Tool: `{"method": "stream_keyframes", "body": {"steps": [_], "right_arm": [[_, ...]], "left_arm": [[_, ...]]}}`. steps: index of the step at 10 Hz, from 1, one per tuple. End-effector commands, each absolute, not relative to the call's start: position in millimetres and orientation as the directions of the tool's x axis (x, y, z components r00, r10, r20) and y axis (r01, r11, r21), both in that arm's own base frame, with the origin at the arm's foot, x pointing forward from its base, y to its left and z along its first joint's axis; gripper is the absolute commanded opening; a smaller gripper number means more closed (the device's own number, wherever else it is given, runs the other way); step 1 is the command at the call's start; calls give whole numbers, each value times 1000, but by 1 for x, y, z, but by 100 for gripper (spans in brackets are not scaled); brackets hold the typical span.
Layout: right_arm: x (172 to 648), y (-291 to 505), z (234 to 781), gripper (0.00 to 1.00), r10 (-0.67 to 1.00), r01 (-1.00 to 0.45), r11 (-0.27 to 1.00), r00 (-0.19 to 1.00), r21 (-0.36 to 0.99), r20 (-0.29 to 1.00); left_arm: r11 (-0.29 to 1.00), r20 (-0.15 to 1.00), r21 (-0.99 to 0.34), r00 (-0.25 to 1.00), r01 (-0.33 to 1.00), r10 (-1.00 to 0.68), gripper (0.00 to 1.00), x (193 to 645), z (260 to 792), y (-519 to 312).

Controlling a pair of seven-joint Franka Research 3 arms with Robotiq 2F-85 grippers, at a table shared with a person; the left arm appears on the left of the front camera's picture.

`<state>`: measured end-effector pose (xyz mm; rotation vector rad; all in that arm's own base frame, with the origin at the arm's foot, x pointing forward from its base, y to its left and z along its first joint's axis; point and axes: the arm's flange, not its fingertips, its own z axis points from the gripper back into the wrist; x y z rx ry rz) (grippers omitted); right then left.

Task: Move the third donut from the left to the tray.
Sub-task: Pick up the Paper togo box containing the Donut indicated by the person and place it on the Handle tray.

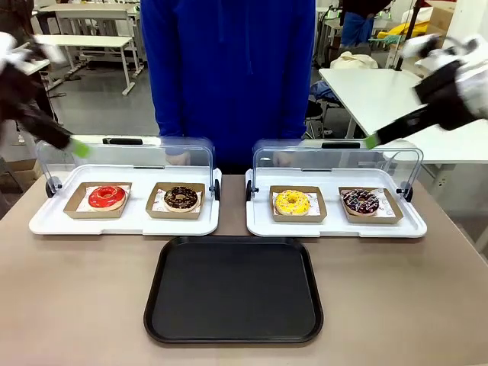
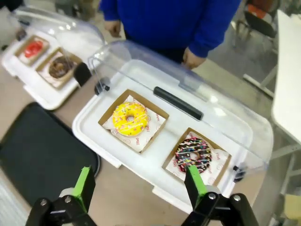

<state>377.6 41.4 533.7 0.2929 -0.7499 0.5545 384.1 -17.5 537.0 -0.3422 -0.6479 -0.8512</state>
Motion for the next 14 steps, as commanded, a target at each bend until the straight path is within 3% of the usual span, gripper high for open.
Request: {"method": "stream_keyframes", "body": {"steps": [1,6,14], "right_arm": [[365,-23,525,100,366,-658,745,539,108,758],[343,-152,483,100,311,-735,670,410,108,858],[341,-206,448,100,262,-784,616,296,77,919]], "left_arm": [[534,705,-56,412,844,-577,100,389,526,41],[420,862,-28,235,907,-449,100,355,475,175],[403,924,137,31,905,-382,100,338,451,182]]}}
